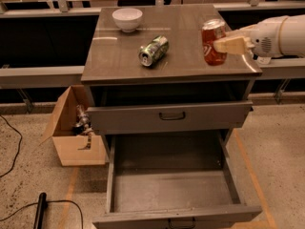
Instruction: Place coke can into middle drawer
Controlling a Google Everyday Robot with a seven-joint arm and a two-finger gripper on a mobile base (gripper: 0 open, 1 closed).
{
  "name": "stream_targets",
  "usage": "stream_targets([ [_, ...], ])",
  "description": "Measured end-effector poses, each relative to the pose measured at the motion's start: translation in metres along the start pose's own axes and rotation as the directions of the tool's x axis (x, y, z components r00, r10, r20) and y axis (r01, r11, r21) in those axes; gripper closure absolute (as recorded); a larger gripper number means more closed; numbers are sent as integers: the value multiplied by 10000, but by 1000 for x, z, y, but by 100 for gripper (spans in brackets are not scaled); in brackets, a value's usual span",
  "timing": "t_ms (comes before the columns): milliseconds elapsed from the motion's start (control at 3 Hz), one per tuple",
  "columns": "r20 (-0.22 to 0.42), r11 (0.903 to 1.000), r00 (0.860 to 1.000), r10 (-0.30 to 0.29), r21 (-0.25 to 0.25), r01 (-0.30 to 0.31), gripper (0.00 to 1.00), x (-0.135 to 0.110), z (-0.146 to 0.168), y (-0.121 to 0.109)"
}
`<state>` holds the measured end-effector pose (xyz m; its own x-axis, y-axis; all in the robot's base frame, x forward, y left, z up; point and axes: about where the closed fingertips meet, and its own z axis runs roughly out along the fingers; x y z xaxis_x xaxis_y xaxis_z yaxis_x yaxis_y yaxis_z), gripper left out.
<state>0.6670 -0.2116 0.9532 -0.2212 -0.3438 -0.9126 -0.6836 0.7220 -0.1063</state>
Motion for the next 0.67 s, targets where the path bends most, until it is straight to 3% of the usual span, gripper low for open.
stream_targets([
  [333, -223, 9943, 9997, -47, -1064, 23, 100, 14, -25, 39],
  [667, -442, 9821, 9989, -184, -1880, 98, 100, 27, -36, 64],
])
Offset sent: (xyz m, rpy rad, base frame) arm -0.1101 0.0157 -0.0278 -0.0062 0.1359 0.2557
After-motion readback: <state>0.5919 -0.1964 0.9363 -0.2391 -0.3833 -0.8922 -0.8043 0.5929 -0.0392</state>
